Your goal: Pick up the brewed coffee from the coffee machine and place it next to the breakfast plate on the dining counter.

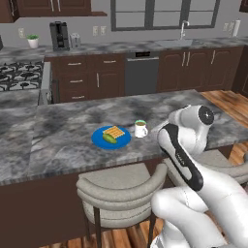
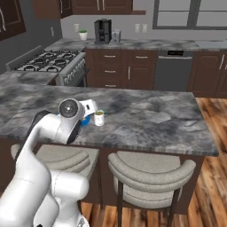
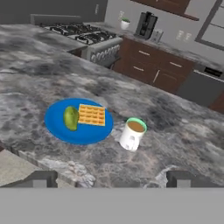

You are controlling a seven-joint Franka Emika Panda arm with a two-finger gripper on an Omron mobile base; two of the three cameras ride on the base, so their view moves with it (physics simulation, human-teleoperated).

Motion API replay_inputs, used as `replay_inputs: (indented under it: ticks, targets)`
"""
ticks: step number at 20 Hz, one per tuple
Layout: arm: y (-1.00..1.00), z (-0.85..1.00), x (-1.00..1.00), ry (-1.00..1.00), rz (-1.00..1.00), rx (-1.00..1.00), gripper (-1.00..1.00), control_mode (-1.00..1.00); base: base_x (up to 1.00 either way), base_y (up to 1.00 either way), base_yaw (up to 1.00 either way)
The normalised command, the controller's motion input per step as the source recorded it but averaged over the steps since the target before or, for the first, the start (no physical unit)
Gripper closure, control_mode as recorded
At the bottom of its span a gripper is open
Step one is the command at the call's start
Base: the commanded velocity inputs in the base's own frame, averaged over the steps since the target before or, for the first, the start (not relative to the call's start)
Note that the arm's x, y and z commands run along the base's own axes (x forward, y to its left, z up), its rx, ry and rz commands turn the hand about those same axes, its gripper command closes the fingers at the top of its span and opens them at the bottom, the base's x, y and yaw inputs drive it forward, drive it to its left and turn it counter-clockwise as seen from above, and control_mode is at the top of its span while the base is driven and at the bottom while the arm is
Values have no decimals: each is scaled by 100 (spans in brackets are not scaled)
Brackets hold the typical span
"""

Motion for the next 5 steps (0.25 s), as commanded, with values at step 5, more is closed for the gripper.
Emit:
replay_inputs:
  ticks: [5]
  targets:
    - [-25, 32, -50, -11, 15, 11, -100, -100, 0, 0, 0]
